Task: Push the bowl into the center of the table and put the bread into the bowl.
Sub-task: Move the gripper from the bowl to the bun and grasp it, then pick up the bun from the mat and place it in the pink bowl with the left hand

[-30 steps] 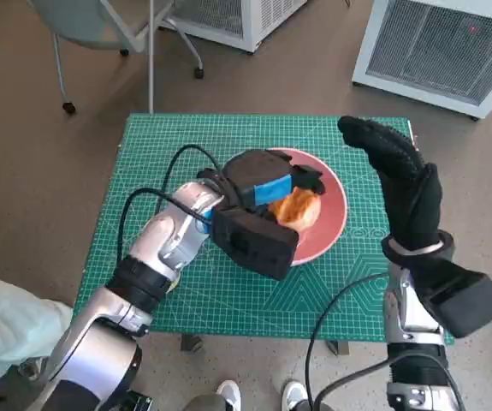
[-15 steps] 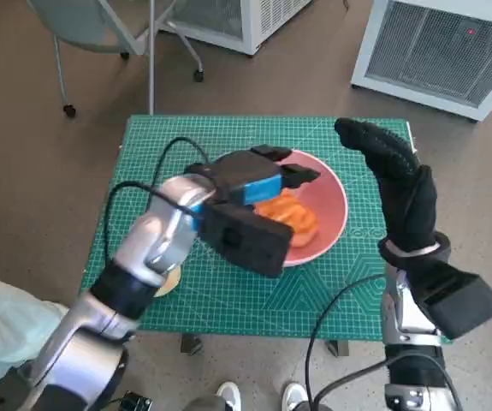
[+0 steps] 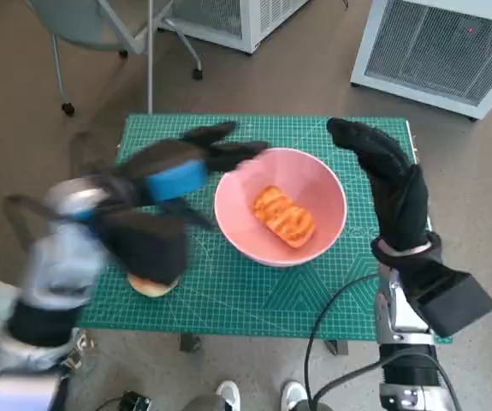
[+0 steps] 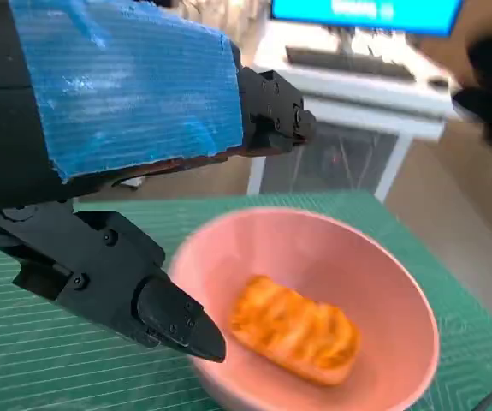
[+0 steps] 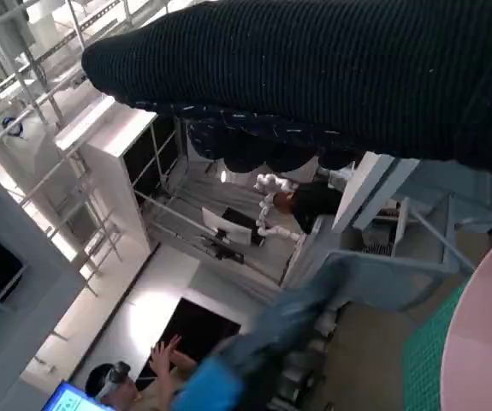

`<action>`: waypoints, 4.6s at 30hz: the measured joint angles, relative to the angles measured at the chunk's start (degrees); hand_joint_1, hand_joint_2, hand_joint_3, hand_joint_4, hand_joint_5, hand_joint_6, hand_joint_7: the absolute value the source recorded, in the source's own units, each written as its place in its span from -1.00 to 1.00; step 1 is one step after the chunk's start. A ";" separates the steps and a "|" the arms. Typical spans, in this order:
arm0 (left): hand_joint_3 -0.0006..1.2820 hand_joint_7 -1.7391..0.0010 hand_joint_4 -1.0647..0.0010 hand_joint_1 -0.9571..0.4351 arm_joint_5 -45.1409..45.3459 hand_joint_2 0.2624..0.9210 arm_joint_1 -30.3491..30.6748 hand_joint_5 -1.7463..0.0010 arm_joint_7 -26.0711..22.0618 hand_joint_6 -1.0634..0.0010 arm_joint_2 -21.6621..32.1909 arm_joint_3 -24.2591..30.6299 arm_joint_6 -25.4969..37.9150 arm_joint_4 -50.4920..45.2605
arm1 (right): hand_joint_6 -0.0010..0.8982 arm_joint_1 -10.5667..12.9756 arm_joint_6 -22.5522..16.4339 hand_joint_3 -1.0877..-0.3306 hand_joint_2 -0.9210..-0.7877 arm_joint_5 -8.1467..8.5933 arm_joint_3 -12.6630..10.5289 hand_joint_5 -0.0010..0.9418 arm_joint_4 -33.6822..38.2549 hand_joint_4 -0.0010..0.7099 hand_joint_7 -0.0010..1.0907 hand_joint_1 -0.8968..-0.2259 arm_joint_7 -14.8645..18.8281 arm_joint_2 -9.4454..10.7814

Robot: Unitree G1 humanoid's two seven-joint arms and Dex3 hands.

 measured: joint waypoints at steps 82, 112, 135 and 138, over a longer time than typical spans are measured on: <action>-0.99 -0.30 -0.56 0.38 13.45 0.95 19.19 -0.10 14.85 -0.33 6.60 -5.65 -9.26 8.36 | -1.00 -2.31 0.52 -0.23 -1.00 2.26 -0.12 -1.00 3.91 -0.65 -0.11 -0.54 4.41 -0.72; -0.83 -0.48 -0.25 0.38 5.03 1.00 -1.83 -0.31 15.85 -0.05 1.20 1.83 -6.18 2.70 | -1.00 -1.58 1.03 -0.23 -1.00 2.35 -0.83 -1.00 2.03 -0.65 -0.12 -0.55 4.34 -0.75; -0.92 -0.29 -0.39 0.38 11.81 0.95 -25.89 -0.27 19.80 -0.28 -22.90 -17.23 -14.45 43.06 | -1.00 1.60 2.18 -0.20 -1.00 2.86 -2.05 -0.98 -3.45 -0.63 -0.13 -0.56 3.35 -1.04; -0.93 -0.27 -0.35 0.38 12.04 0.97 -25.91 -0.31 19.77 -0.28 -24.12 -18.27 -14.44 46.02 | -1.00 1.86 2.18 -0.20 -1.00 2.75 -2.04 -0.98 -3.74 -0.63 -0.13 -0.56 3.11 -0.90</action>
